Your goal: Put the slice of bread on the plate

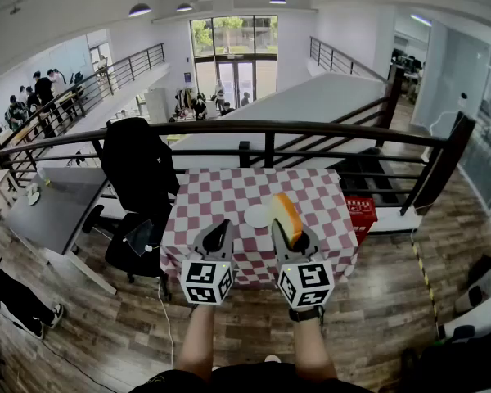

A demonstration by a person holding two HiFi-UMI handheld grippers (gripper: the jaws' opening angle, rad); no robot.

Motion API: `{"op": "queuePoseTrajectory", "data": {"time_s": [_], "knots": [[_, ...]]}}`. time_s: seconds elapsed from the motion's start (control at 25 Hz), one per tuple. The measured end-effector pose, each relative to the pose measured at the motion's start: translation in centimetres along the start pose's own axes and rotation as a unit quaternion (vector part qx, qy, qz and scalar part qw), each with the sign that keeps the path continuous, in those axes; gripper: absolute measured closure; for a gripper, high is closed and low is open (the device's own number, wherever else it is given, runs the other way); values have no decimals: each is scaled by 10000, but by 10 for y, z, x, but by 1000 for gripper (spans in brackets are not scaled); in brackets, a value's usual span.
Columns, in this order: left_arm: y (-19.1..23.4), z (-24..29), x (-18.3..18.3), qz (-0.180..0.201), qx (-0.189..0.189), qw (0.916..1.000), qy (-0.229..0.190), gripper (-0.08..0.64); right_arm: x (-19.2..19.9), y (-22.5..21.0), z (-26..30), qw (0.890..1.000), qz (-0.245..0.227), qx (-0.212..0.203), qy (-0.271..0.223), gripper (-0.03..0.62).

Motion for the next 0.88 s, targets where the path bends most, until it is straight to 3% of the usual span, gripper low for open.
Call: {"op": "queuePoseTrajectory", "data": {"time_s": [0.32, 0.52, 0.8, 0.88], "knots": [[-36, 23, 10, 7, -83, 9999, -96, 541, 7, -46, -12, 10000, -18, -61, -33, 497], [-44, 27, 39, -16, -270, 9996, 57, 541, 31, -65, -17, 9997, 198, -59, 116, 497], [-30, 49, 72, -196, -379, 9983, 385, 541, 71, -60, 5, 9977, 370, -248, 504, 497], [-22, 66, 78, -402, -312, 9979, 413, 541, 80, -59, 21, 9973, 360, -283, 577, 497]]}}
Point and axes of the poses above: the fingertips, and each gripper's own axes: z forward along the fingers, y to its left, x out of its underside, the point moved 1 cm from there along -z, backward along the fingers, and after that the axes turned 10 degrees about -z, right-handed, at the moved point
